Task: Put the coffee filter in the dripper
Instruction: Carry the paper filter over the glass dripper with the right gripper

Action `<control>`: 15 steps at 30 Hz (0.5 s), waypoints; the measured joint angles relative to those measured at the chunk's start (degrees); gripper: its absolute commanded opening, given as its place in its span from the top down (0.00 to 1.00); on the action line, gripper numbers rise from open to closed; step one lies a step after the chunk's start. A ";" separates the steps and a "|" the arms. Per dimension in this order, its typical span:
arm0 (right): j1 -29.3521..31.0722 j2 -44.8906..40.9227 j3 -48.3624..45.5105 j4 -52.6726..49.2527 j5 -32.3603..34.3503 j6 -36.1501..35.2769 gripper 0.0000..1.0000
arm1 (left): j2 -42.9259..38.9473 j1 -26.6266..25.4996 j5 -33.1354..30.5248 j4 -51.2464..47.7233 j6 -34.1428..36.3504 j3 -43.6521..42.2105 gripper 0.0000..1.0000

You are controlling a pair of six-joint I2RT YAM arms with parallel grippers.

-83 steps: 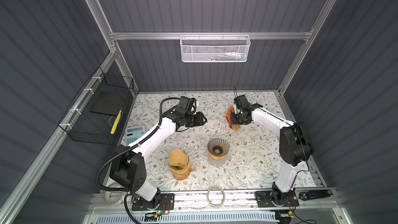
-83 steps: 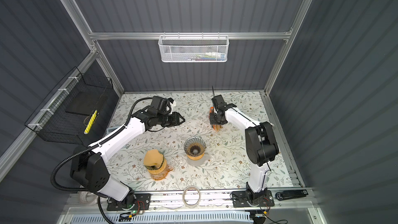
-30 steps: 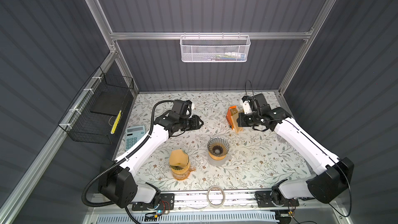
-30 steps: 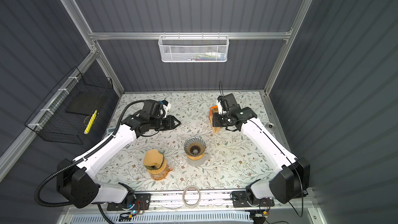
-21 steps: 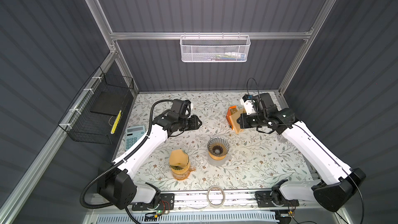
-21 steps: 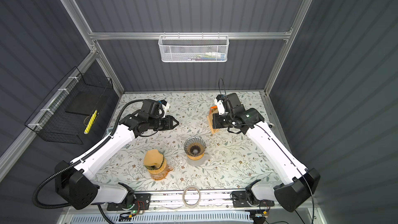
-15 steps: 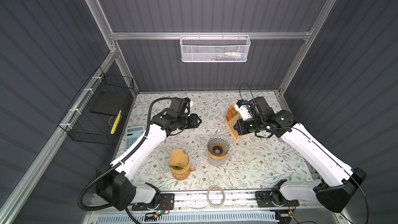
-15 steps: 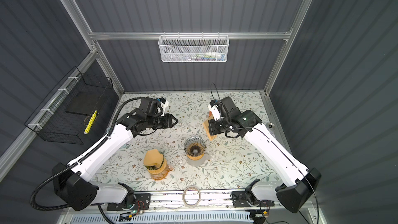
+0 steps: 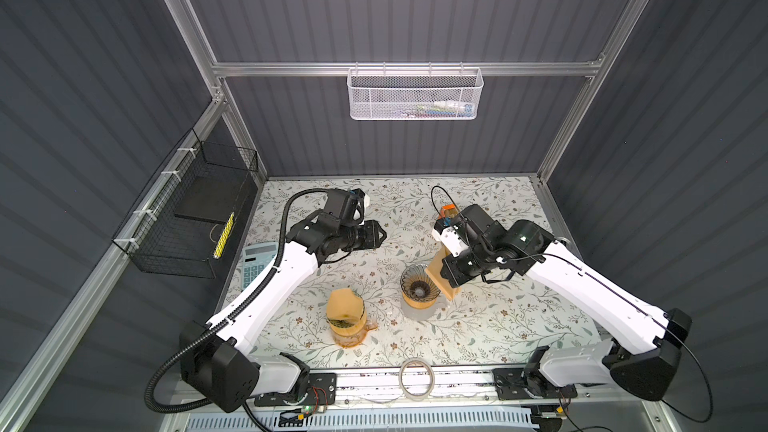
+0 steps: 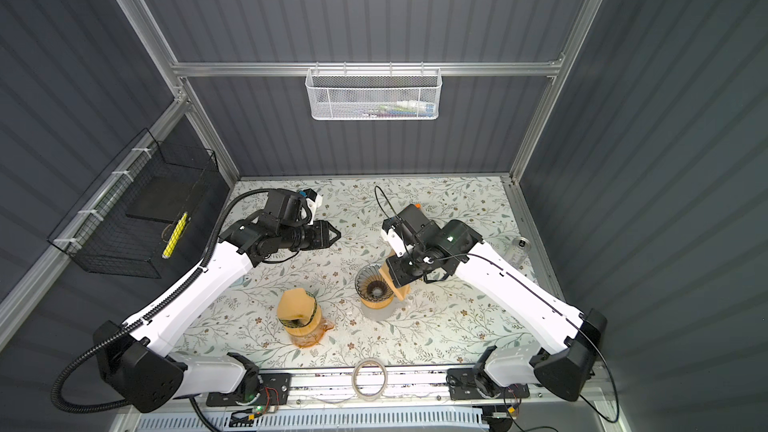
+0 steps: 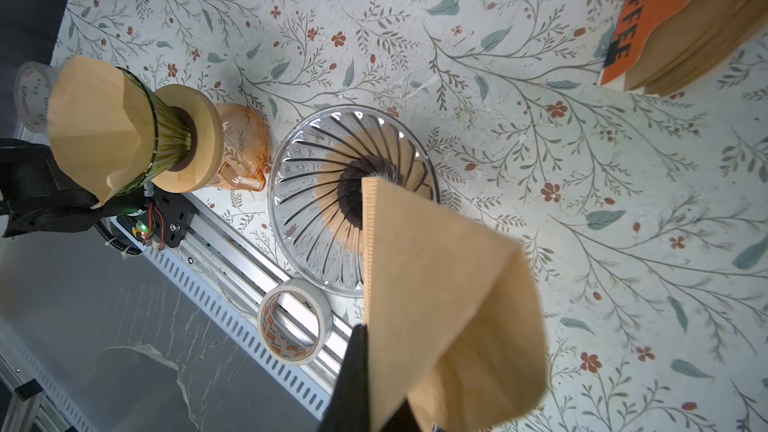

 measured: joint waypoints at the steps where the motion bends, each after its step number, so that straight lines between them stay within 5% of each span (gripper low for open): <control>1: 0.17 0.63 0.00 -0.02 -0.04 0.00 1.00 | 0.00 0.00 -0.02 0.00 0.00 0.00 0.57; 8: 0.46 3.48 0.00 0.39 -1.66 0.02 0.99 | -0.04 0.00 -0.04 0.00 0.00 0.00 0.57; 15: 0.52 5.29 0.02 1.92 -3.17 0.13 0.87 | -0.04 0.00 -0.02 0.00 0.00 -0.02 0.57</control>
